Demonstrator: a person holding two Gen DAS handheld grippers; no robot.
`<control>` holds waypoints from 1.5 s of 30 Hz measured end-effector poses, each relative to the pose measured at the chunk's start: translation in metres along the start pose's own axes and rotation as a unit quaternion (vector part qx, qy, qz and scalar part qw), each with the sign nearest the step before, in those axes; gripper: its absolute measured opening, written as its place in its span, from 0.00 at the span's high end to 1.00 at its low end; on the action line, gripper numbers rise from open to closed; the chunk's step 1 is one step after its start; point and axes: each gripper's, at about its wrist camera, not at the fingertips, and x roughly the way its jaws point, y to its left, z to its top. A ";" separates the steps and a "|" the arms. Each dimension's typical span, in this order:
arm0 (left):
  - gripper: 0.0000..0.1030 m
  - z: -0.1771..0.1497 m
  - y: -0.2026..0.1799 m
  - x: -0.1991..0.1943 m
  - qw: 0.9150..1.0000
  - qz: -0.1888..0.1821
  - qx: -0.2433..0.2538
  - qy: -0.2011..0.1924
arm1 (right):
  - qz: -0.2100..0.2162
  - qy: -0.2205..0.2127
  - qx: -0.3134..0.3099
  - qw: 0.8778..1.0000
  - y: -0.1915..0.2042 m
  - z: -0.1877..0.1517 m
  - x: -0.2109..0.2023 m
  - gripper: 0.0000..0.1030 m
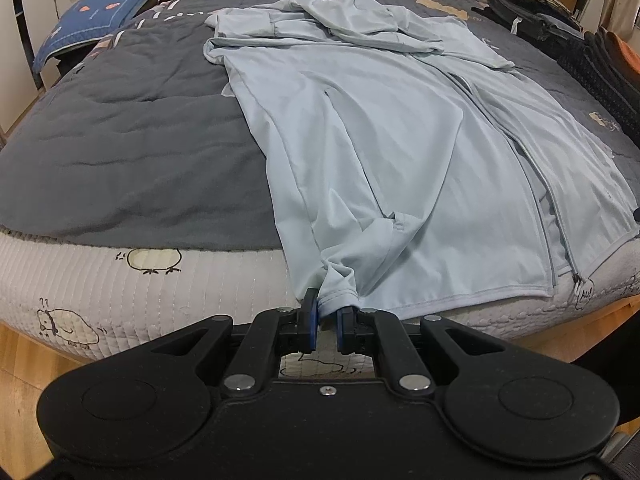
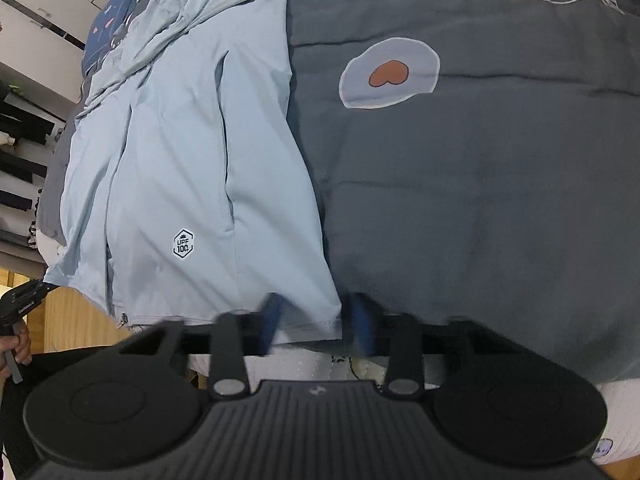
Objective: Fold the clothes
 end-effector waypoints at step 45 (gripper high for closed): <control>0.57 0.024 -0.025 -0.024 0.925 -0.070 0.370 0.056 | 0.134 -0.140 -0.041 0.980 0.103 0.080 -0.045 0.98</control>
